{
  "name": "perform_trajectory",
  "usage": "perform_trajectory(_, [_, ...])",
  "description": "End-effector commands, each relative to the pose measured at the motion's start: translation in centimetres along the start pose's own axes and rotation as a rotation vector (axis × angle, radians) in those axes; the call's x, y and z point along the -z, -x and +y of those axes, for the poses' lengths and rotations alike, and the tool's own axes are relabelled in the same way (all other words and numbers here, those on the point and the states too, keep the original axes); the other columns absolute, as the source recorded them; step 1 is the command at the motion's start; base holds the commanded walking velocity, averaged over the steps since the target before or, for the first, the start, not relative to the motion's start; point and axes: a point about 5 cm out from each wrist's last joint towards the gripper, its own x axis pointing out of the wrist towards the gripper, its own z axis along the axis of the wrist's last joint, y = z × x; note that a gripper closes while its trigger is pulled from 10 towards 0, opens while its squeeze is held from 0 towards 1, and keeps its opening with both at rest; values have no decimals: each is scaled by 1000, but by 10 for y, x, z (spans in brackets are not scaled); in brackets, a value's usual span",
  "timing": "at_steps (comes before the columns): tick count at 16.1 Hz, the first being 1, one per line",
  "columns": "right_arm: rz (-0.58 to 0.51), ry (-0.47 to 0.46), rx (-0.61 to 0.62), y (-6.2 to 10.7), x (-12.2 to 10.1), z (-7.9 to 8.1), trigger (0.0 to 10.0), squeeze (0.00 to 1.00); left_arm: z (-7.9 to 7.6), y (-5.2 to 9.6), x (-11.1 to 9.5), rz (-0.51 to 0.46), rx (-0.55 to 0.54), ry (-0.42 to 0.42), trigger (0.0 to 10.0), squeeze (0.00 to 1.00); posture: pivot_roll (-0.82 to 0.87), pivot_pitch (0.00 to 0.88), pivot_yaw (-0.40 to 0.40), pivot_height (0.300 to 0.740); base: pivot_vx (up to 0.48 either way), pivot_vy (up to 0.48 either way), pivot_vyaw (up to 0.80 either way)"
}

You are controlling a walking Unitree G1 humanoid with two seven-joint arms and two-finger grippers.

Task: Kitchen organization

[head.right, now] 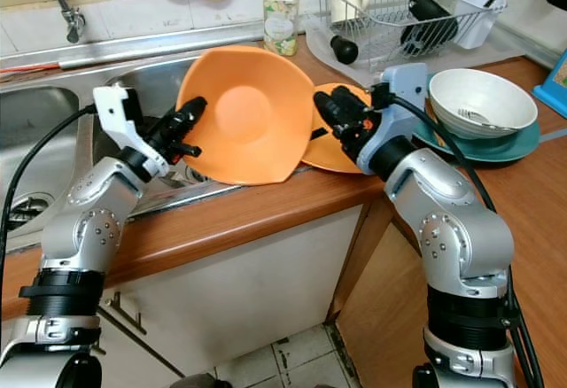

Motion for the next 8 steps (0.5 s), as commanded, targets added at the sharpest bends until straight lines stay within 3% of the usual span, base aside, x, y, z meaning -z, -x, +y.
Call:
perform_trajectory(1, [-29, 25, -41, 0, -7, 7, 10000, 0, 3, -4, -17, -74, -27, -1, 0, 0, -185, 0, 36, 740, 0, 0, 0])
perform_trajectory(5, [-29, 31, -38, 1, -7, 7, 10000, 0, 2, -8, -21, -111, -33, 38, 0, 0, -188, 0, 39, 740, 0, 0, 0])
perform_trajectory(8, [-16, 55, -73, 3, -7, 12, 10000, 0, 16, -10, -32, -176, -129, 25, 0, 0, -191, 0, 42, 740, 0, 0, 0])
